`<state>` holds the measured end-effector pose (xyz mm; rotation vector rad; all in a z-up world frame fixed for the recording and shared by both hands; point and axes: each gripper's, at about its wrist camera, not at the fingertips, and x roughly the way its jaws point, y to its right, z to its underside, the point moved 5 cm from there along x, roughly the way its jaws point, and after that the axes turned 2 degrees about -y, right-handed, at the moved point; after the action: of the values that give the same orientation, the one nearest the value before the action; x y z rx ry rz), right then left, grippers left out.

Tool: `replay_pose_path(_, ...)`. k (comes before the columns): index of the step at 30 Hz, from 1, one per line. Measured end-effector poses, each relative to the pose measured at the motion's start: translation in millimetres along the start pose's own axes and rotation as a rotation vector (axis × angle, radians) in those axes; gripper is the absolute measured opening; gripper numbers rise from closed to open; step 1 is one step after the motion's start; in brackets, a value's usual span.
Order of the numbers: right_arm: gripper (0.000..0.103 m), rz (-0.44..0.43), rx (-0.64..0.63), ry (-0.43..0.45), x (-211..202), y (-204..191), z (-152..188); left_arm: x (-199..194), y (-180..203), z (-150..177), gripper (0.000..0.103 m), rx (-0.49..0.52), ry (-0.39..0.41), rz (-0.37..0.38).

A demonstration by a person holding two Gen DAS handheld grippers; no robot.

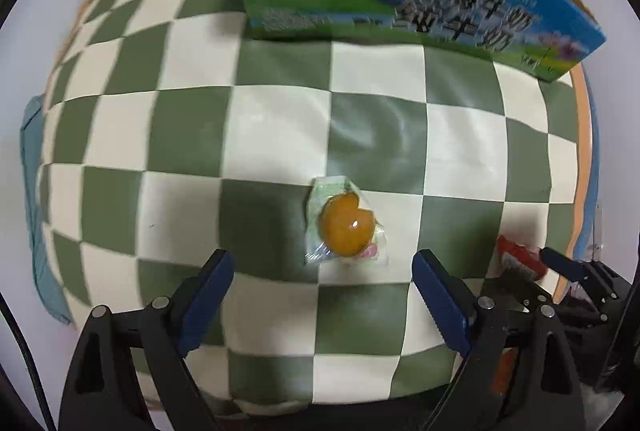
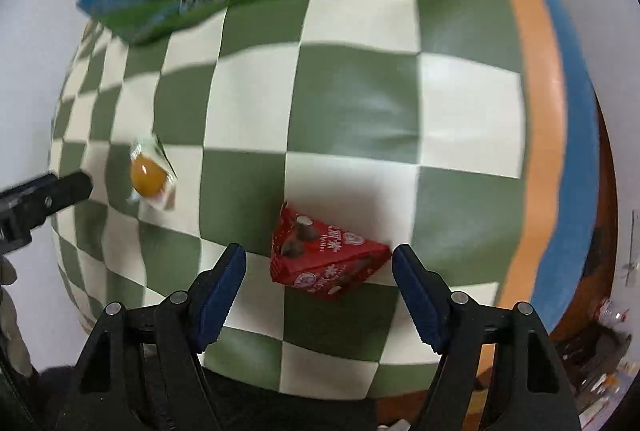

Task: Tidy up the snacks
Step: 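Grasp the orange jelly cup with the left tool while the right tool grasps the red candy packet, then carry both items into the box and open both tools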

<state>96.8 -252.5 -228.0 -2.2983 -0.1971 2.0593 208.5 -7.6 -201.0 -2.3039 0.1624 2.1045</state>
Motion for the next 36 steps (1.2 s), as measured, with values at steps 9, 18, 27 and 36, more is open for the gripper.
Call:
replay_pose_path(9,0.057,0.033,-0.031,-0.011,25,-1,-2,59,14,-9,0.063,0.040,-0.103,-0.005)
replay_pose_path(18,0.051,0.018,-0.029,0.004,20,-2,1,51,23,-1,0.046,0.036,-0.087,0.011)
replay_pose_path(27,0.038,-0.081,-0.020,0.126,-47,-9,-26,-39,58,-15,0.045,0.051,0.050,0.147)
replay_pose_path(36,0.034,-0.178,-0.018,0.326,-151,-12,-90,-140,77,-102,0.046,0.087,0.226,0.253)
